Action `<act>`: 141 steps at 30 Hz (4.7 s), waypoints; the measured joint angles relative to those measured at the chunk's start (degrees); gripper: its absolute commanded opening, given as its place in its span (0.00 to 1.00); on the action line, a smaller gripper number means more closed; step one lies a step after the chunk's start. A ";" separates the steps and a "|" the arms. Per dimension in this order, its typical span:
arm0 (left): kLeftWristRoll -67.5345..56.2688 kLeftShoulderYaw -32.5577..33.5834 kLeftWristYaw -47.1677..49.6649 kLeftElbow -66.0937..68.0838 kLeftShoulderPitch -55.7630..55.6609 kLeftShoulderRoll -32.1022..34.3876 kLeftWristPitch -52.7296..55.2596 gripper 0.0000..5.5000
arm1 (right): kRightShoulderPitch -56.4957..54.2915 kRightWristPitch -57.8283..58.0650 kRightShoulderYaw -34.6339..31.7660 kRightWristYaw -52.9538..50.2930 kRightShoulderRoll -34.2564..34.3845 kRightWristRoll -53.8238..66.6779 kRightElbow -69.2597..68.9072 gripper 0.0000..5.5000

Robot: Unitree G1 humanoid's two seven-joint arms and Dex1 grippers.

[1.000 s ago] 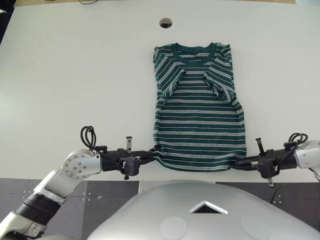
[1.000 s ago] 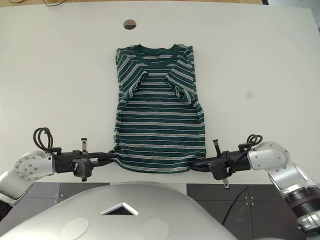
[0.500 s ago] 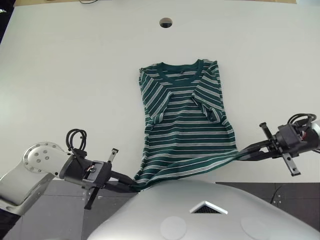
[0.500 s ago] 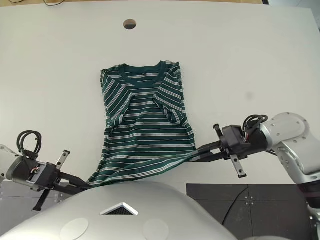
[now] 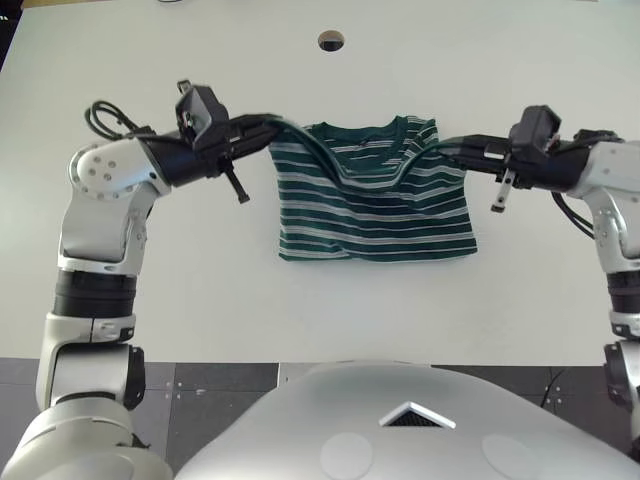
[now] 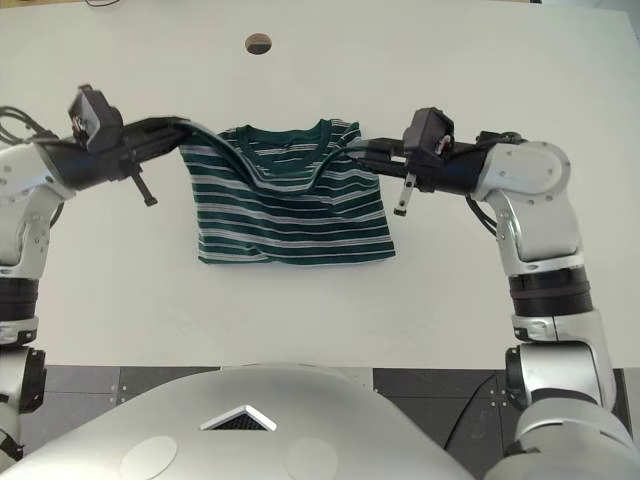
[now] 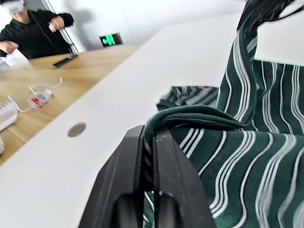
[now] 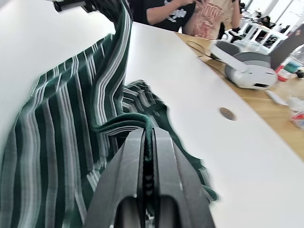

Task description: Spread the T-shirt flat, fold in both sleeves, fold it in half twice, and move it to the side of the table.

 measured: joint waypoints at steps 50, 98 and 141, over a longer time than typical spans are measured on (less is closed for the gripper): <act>119.16 -54.12 75.95 37.89 -31.00 4.89 -34.13 0.17 | -14.60 -13.20 34.14 13.63 21.35 -34.87 9.46 0.28; 40.03 -28.33 48.02 -8.85 34.31 48.74 -45.95 0.42 | 18.49 -51.16 9.72 5.83 -2.51 -24.66 2.05 0.61; -5.91 -15.17 10.03 -27.43 48.09 38.68 -33.69 0.02 | 15.03 -0.15 22.87 11.34 -12.05 17.25 -22.07 0.02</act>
